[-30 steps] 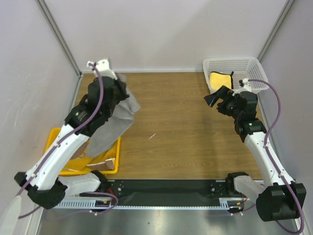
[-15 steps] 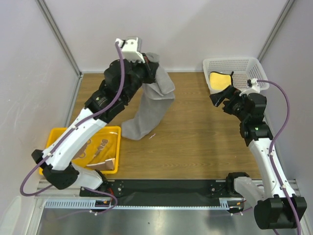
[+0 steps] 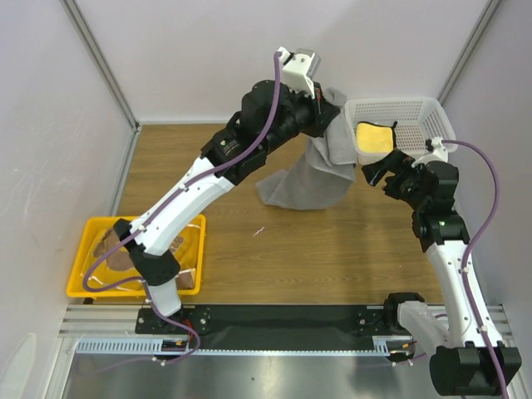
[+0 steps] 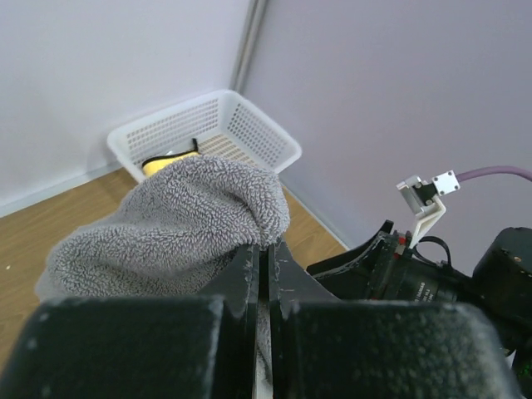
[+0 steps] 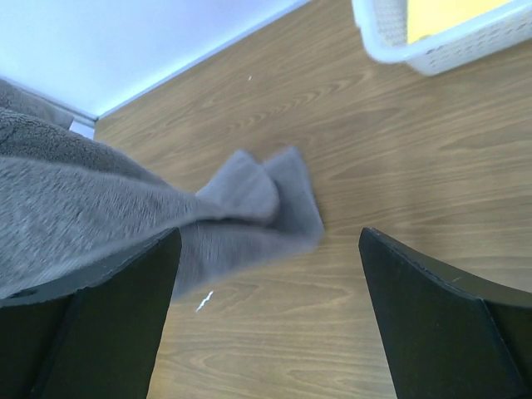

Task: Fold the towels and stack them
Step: Move the towel to the center of the board

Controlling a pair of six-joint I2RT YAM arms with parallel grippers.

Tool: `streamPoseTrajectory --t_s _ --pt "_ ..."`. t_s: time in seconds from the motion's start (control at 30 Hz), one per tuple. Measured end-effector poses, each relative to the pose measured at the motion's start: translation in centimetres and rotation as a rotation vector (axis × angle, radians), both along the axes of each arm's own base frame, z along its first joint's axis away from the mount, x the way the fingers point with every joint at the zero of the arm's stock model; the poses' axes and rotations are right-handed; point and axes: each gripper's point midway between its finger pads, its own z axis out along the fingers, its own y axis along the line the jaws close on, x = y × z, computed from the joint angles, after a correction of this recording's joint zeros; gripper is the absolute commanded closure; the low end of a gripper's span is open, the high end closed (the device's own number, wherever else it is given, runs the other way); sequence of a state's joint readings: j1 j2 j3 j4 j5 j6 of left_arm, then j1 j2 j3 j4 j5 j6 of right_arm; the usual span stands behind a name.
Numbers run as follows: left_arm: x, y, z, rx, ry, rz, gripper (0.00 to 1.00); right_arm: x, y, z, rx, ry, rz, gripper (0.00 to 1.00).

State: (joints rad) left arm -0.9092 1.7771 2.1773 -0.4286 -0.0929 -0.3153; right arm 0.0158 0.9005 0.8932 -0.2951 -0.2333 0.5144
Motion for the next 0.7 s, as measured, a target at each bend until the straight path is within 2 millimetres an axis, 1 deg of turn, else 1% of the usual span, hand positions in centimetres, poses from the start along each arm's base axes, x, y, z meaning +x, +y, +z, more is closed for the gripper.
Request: streamPoseTrajectory --t_s 0.1,0.17,0.23,0.33,0.4,0.47,0.53,0.57,0.63,0.67,0.7 --pt "-1.0 -0.2 0.7 -0.007 -0.007 -0.008 1.0 -0.8 -0.4 1.3 -0.027 -0.034 -0.003 0.06" --pt "-1.5 0.3 0.6 -0.005 0.003 0.009 1.0 -1.6 -0.2 2.6 -0.05 -0.086 0.019 0.07" --pt "-1.6 1.2 0.0 0.008 0.025 0.05 1.0 -2.5 0.1 3.7 -0.074 -0.137 0.052 0.09" --pt "-0.8 2.7 -1.1 0.028 0.061 0.14 1.0 -3.4 0.5 4.9 -0.101 -0.195 0.091 0.09" --pt "-0.1 3.9 -2.6 0.048 0.099 0.207 1.0 -3.5 0.6 5.1 -0.112 -0.21 0.103 0.1" --pt "0.7 5.1 -5.1 0.067 0.157 0.257 1.0 -3.5 0.8 5.1 -0.12 -0.214 0.116 0.1" --pt "1.5 6.2 -8.7 0.093 0.238 0.299 1.0 -3.2 1.0 4.7 -0.121 -0.201 0.129 0.1" --pt "2.5 7.4 -10.6 0.106 0.278 0.34 1.0 -3.0 1.2 4.3 -0.121 -0.189 0.138 0.1" --pt "4.2 9.6 -15.6 0.135 0.38 0.421 1.0 -2.5 1.6 3.4 -0.119 -0.16 0.159 0.11" --pt "4.8 10.7 -17.6 0.149 0.423 0.458 1.0 -2.1 2.0 2.6 -0.118 -0.14 0.171 0.1" --pt "5.2 12.1 -20.3 0.169 0.477 0.501 1.0 -1.9 2.3 1.8 -0.117 -0.118 0.183 0.1"
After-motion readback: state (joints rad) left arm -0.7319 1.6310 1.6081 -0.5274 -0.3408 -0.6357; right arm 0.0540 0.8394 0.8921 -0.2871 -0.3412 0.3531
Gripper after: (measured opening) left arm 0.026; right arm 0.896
